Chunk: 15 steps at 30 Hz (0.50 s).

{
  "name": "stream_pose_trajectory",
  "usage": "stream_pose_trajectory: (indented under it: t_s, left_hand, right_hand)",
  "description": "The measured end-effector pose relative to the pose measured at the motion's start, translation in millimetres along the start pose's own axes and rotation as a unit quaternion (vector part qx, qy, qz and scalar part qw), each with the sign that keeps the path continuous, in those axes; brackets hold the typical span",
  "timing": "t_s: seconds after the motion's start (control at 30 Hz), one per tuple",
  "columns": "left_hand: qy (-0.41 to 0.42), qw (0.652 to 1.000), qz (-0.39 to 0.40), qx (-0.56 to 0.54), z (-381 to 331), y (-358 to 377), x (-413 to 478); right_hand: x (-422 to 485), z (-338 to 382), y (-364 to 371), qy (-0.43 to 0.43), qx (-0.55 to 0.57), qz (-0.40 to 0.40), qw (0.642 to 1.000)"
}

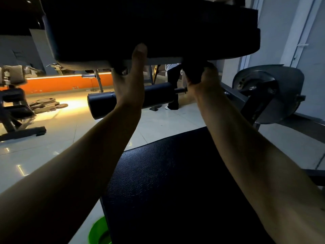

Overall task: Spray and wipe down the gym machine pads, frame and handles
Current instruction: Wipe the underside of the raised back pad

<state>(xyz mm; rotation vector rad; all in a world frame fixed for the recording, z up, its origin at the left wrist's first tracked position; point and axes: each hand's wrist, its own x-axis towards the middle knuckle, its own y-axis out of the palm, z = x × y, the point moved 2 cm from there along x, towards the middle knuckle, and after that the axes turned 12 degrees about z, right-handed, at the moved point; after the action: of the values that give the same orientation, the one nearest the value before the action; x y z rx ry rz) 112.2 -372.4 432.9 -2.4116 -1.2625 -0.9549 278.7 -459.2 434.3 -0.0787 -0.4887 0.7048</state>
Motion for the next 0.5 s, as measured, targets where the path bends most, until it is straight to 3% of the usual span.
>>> stream_pose_trajectory:
  t_s: [0.03,0.07,0.13,0.33,0.43,0.5]
  left_hand:
    - [0.005,1.0,0.003,0.007,1.2,-1.1,1.4]
    - [0.005,1.0,0.007,0.013,1.1,0.4,0.3]
    - [0.01,1.0,0.016,0.004,0.9,2.8,0.8]
    - [0.006,1.0,0.015,-0.004,1.1,-1.5,1.5]
    - [0.003,1.0,0.016,-0.001,2.5,-4.3,2.5]
    - [0.001,1.0,0.021,0.011,3.1,-5.0,2.5]
  right_hand:
    - [2.4,-0.4,-4.1,0.003,0.036,-0.007,0.999]
    - [-4.9,5.4,-1.4,0.029,0.158,0.011,0.987]
    - [-21.4,19.7,20.2,0.064,0.345,0.1,0.931]
    - [-49.3,45.8,50.0,0.065,0.343,0.108,0.931]
    - [-58.2,57.6,18.9,0.046,0.341,0.042,0.938]
    - [-73.3,66.9,5.9,0.021,0.384,-0.002,0.923]
